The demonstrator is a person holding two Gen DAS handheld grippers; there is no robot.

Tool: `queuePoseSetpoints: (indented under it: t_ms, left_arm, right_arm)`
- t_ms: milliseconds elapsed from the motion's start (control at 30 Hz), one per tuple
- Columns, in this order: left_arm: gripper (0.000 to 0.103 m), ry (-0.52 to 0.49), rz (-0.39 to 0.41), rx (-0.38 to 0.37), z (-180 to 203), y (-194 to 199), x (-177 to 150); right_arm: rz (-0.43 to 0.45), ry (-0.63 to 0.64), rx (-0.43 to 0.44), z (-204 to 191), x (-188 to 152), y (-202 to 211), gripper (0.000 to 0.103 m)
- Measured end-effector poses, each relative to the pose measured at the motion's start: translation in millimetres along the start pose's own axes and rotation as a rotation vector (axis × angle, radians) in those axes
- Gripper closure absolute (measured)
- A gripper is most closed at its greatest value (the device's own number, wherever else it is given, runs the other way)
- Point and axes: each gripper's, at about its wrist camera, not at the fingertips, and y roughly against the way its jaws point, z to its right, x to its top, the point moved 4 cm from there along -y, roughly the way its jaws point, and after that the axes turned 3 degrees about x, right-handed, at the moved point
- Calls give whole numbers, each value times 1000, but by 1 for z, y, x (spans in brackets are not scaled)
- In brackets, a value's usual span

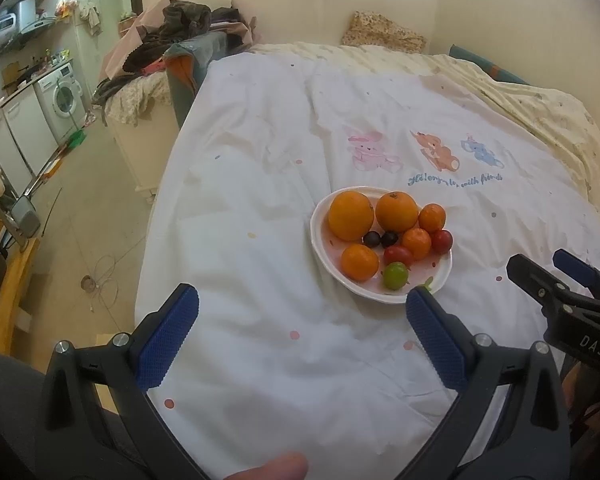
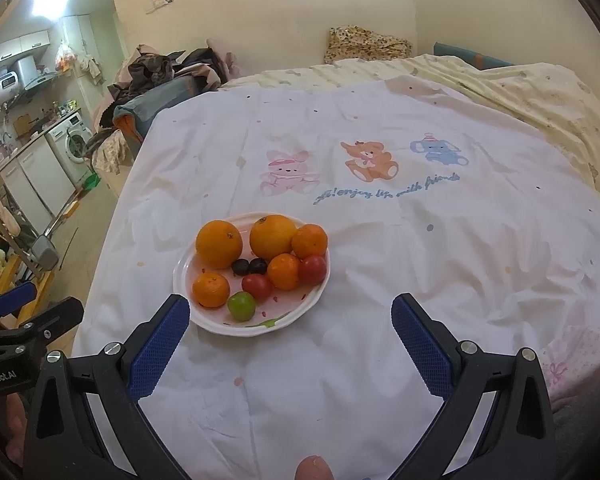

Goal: Organize fruits

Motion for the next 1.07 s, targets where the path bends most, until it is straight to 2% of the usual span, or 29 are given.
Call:
queuePoseSetpoints:
  t_ms: [1067]
  left_arm:
    - [1, 31, -7, -11, -5, -2, 0]
  right_arm:
    - [5, 4, 1, 1, 2, 3, 0]
